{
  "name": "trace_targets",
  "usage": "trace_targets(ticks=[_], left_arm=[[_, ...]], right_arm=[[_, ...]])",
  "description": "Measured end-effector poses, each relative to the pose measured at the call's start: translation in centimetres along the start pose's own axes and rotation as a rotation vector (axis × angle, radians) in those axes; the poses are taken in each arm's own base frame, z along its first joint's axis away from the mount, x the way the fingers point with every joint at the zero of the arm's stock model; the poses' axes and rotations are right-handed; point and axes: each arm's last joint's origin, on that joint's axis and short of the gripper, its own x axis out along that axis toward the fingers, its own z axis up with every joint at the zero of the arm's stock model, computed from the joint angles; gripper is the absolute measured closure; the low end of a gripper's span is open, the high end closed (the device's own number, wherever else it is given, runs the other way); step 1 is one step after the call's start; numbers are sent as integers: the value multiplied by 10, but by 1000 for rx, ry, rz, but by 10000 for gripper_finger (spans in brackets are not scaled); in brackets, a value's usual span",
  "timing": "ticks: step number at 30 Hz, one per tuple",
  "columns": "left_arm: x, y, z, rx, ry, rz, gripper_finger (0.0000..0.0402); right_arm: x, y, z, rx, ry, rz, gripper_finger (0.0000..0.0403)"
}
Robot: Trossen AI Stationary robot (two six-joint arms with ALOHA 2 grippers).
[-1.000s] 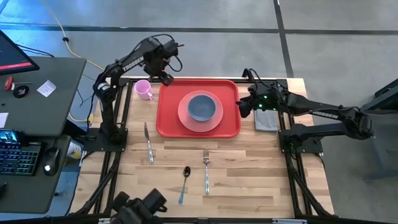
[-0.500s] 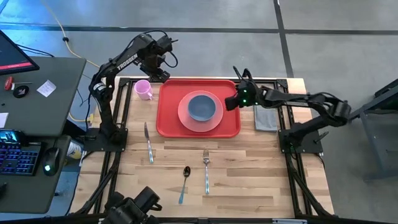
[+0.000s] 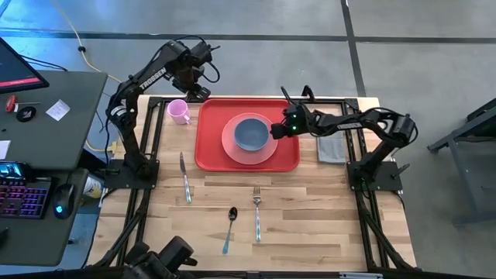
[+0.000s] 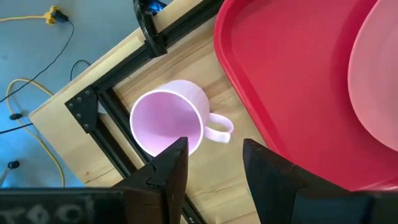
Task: Set up tray
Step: Put the blue bowl on the pink plate
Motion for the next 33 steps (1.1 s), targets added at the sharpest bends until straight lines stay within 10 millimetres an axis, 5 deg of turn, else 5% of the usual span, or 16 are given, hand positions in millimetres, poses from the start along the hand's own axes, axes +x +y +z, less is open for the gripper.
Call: trace_targets(ticks=[33], left_arm=[[0,0,0,19,0,5,215]], right_arm=[[0,5,3,-64,-16,66,265]])
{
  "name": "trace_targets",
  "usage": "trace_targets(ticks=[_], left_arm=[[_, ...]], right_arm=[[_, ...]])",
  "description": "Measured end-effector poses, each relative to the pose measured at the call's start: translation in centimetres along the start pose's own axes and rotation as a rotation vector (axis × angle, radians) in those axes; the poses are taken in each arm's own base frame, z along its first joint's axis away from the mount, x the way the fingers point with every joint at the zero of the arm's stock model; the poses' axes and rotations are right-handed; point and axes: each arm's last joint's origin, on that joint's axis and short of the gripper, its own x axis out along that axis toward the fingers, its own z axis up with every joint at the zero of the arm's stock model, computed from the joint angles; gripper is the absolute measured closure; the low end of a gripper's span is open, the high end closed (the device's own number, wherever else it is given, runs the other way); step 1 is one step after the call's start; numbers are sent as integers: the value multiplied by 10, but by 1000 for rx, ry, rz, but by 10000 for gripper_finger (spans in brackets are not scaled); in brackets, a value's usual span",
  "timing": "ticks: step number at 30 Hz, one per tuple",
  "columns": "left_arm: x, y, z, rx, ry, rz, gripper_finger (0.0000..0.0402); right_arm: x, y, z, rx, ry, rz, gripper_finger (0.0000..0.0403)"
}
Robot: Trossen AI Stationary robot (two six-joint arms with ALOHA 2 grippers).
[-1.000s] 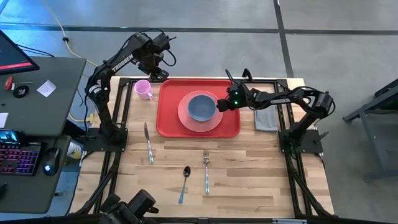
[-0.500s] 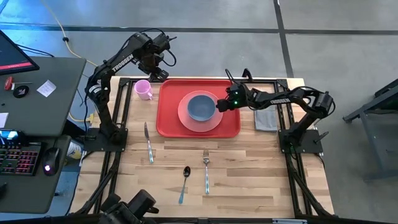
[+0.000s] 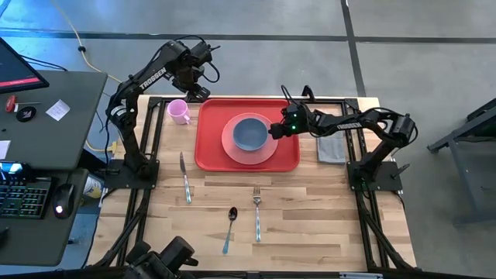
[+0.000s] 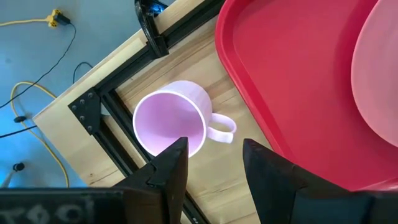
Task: Set up tray
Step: Put the blue bowl on the pink plate, then put the pink mug on the red serving tray to the top left of the pink plate
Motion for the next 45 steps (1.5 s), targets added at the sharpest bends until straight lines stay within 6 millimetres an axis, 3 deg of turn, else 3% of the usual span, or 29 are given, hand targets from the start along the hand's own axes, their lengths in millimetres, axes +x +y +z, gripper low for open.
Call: trace_targets(ticks=[30,36,45], left_arm=[[0,-1,0,-26,3,-15,216],[1,-1,0,-26,4,-14,215],[52,24,-7,-128,172,11,215]], right_arm=[[0,0,-2,-56,40,24,265],[-16,-1,9,-50,6,12,265],[-56,4,24,-77,-72,-9,265]])
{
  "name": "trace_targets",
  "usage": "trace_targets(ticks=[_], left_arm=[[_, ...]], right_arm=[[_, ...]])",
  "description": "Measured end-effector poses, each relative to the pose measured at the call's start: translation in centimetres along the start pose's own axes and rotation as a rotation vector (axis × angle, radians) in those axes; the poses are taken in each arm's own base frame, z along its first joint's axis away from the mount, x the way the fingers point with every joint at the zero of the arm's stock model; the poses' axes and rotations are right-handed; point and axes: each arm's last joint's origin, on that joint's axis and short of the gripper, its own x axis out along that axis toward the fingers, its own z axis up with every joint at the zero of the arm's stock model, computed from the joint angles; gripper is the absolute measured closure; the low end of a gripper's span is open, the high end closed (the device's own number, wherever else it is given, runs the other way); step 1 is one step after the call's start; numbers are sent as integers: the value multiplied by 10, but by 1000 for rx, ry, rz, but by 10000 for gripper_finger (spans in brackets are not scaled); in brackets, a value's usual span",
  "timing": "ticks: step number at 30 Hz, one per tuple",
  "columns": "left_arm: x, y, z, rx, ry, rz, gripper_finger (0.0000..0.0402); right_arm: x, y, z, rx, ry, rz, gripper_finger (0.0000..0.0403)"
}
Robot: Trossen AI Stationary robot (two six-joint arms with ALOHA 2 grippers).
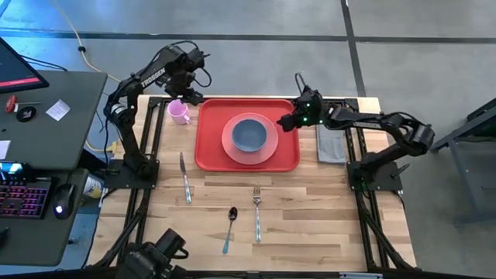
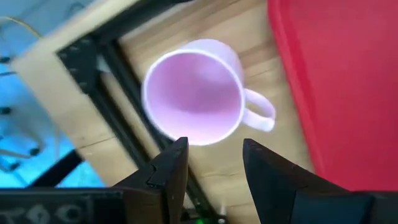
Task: Set up tray
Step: Put the pink mug on the red serving tray to the top left of the pink plate
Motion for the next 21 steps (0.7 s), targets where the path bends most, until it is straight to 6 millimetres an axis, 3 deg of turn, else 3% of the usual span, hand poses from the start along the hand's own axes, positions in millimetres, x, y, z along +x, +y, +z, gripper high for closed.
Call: trace_targets(ticks=[5,21], left_arm=[[21,4,10,-73,-33,-116,215],[73,-2,8,-155,-12,-99,215]], right_arm=[[-11,4,3,-37,-29,-13,265],[-12,2,-6,-7,71,-15,265]])
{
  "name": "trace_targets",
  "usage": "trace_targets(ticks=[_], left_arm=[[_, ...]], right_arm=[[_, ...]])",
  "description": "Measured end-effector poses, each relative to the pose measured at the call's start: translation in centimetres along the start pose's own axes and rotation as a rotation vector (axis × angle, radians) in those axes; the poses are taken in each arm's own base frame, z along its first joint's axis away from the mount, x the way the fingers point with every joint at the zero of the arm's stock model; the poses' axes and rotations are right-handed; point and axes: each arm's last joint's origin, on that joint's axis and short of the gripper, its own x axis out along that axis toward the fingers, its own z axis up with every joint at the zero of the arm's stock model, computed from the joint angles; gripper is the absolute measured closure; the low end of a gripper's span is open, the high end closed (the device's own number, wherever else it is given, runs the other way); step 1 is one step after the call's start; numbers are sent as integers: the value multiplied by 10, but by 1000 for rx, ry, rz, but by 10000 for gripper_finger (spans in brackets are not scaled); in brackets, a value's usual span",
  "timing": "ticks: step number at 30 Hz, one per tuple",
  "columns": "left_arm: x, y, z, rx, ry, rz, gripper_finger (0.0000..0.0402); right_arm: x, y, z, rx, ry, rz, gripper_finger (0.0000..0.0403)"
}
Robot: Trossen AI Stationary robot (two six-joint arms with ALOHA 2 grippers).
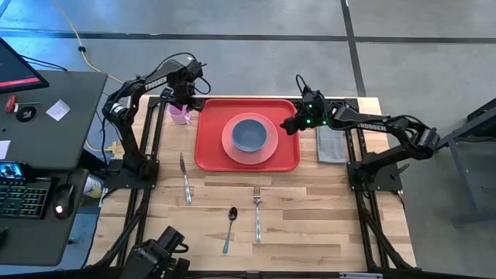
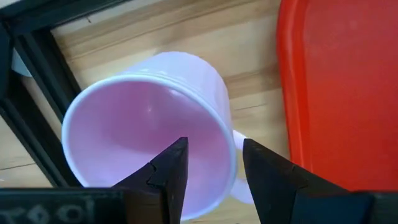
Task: Set up tray
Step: Put the pink mug on the red serving tray to the top left of the pink plate
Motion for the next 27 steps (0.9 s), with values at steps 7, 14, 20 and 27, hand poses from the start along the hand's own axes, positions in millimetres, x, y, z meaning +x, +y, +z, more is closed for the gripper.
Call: trace_targets(ticks=[7,14,20,27], left_arm=[[2,0,0,31,-10,23,266],[2,1,-2,62,13,29,370],[-5,4,-9,80,92,71,361],[-52,-26,-11,206,-77,4,368]], right_arm=[[0,0,-1,1,10,4,265],[0,-1,-1,-5,10,-2,265],[0,-1,-1,-6,10,-2,265],[0,-1,-1,-21,6,-13,265]])
